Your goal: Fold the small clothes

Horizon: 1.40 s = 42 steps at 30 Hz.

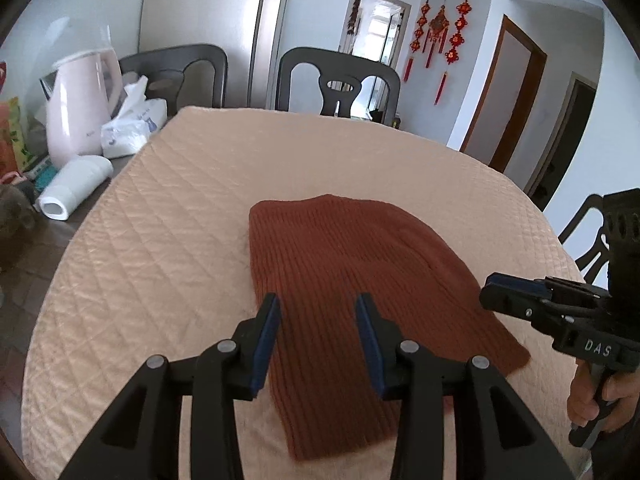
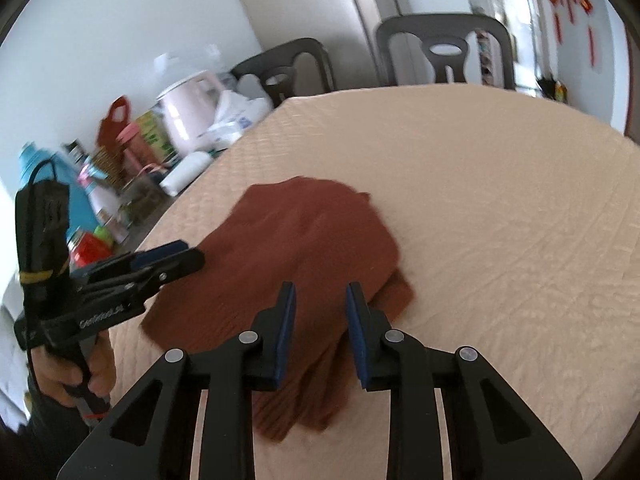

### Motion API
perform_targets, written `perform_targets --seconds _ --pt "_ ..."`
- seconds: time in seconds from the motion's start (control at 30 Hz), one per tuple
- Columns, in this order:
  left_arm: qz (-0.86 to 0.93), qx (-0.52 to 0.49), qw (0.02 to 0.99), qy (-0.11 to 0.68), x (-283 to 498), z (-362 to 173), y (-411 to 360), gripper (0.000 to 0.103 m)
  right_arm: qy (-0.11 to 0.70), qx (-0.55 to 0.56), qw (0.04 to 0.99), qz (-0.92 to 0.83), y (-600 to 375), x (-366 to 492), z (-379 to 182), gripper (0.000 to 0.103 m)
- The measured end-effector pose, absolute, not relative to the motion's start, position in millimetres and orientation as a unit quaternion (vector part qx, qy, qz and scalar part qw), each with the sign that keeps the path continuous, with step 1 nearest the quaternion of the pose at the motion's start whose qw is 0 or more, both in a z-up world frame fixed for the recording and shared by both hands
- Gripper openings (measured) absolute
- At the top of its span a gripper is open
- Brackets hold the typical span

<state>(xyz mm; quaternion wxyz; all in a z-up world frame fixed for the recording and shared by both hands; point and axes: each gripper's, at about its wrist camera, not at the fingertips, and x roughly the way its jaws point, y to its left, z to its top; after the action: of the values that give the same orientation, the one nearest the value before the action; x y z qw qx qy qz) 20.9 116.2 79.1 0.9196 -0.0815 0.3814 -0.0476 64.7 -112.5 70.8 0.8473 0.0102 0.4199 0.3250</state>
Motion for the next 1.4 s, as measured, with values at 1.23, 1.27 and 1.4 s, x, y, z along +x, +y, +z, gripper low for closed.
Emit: perform_targets --seconds 1.23,1.27,1.4 --pt "-0.014 -0.067 0.906 0.417 -26 52 115 0.053 0.457 -0.030 0.833 0.311 -118 19 37 0.021" --pt "-0.013 -0.068 0.906 0.419 -24 51 117 0.057 0.458 -0.027 0.833 0.309 -117 19 36 0.022" --pt "-0.014 -0.068 0.907 0.416 -17 50 122 0.059 0.454 -0.025 0.837 0.305 -115 17 35 0.024"
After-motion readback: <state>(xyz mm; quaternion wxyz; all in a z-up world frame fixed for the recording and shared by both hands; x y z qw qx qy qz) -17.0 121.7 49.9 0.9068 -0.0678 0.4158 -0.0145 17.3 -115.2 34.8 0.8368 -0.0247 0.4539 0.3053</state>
